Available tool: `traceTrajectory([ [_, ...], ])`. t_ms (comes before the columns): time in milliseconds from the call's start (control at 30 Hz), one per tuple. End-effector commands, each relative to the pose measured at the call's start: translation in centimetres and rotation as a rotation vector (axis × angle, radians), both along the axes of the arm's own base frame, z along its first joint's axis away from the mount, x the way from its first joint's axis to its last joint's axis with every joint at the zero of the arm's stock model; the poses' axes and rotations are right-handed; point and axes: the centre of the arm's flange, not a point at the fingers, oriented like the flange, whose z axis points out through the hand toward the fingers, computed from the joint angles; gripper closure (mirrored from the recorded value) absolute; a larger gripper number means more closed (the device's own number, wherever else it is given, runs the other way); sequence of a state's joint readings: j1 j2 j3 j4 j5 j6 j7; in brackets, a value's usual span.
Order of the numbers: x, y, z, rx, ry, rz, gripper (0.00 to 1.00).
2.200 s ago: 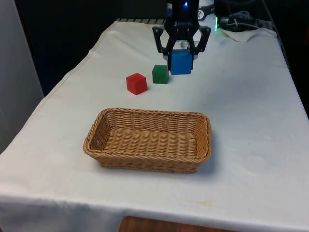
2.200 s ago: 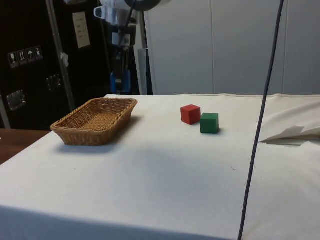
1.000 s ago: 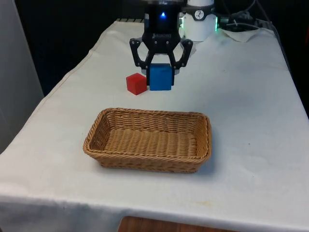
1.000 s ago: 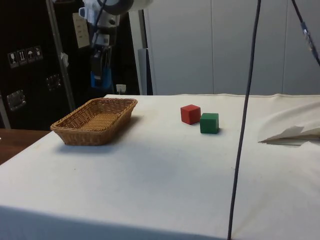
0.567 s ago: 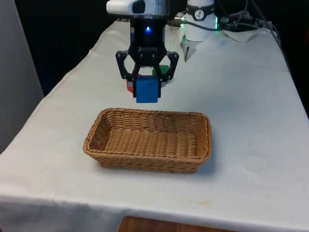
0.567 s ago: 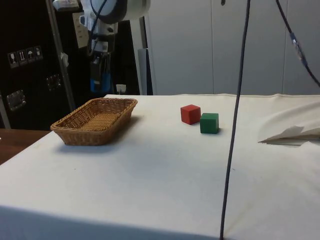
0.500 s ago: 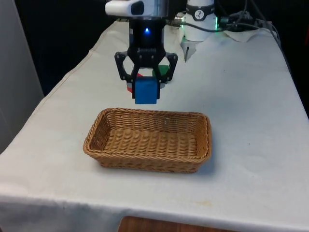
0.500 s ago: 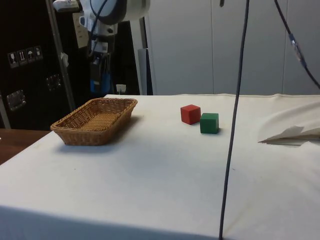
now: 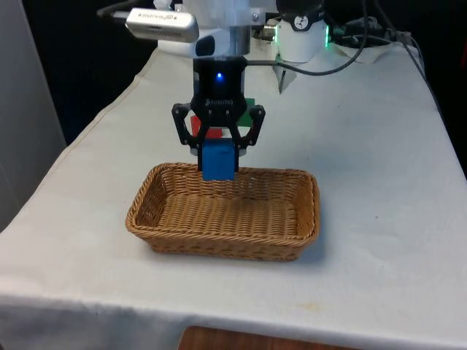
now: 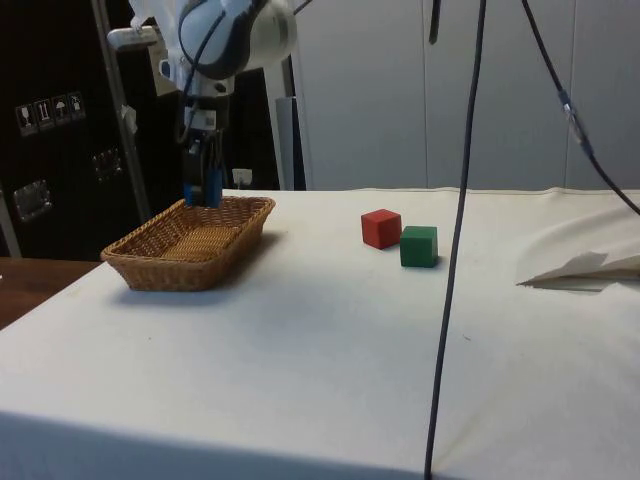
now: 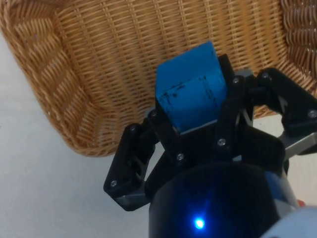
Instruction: Pick up the blue cube and place it into the basket.
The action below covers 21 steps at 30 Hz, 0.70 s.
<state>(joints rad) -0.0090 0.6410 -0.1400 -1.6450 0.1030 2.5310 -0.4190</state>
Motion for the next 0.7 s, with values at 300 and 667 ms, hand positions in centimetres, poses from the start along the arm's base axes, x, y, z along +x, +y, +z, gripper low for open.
traceTrajectory([
  [300, 1.0, -0.7, -2.2, -0.011, -0.005, -0.009, 1.00],
  [667, 2.8, -1.4, -4.8, -0.009, -0.009, -0.042, 1.00],
])
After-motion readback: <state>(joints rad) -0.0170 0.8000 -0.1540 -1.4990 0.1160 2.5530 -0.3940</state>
